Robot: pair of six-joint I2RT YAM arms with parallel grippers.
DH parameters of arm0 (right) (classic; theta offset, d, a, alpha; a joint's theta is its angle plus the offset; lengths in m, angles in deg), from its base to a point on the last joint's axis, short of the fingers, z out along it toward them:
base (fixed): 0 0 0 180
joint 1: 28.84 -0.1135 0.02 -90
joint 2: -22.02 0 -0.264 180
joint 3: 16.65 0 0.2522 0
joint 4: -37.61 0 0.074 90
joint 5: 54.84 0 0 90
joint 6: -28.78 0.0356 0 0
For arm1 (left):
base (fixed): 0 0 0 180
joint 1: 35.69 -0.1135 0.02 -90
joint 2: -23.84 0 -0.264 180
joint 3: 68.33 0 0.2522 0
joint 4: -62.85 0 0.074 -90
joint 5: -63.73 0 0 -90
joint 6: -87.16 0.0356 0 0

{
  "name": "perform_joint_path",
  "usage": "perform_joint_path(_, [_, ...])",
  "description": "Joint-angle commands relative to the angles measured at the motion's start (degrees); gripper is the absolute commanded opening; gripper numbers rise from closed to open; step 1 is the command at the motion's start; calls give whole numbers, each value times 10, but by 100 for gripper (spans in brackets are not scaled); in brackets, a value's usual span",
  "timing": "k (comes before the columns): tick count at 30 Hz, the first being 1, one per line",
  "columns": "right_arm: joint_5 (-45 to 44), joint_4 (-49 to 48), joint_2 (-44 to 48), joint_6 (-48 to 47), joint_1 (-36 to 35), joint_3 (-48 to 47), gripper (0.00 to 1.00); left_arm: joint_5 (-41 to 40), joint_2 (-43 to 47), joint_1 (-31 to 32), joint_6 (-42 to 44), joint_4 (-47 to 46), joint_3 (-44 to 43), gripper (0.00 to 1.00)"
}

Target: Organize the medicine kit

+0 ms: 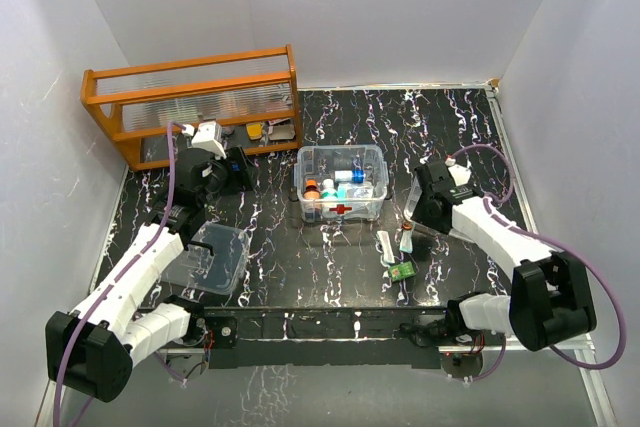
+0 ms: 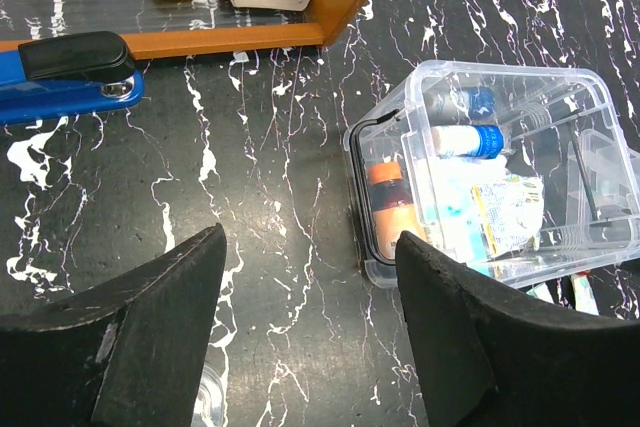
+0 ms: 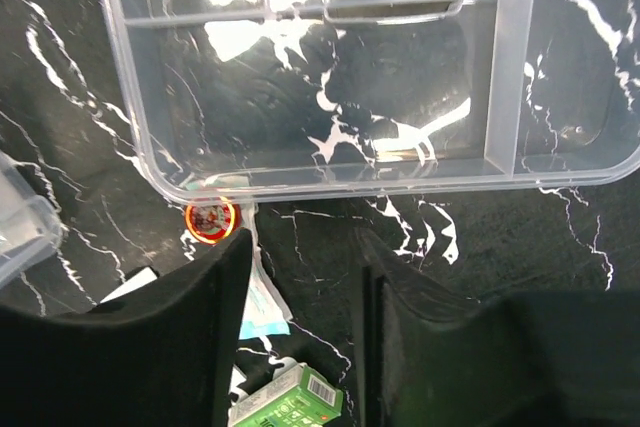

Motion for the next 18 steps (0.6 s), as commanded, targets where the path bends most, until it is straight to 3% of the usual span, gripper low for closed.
perform_joint_path(1, [14, -20, -16, -25, 4, 4, 39, 5, 14, -2, 11, -16, 6, 68])
perform_joint_path(6, [75, -38, -36, -49, 3, 4, 37, 0, 15, -2, 12, -13, 6, 68])
perform_joint_path(11, [168, -69, -55, -74, 3, 14, 48, 1, 14, -3, 11, -14, 6, 68])
perform_joint_path(18, [184, -79, -85, -84, 3, 20, 46, -1, 14, -3, 12, -11, 6, 68])
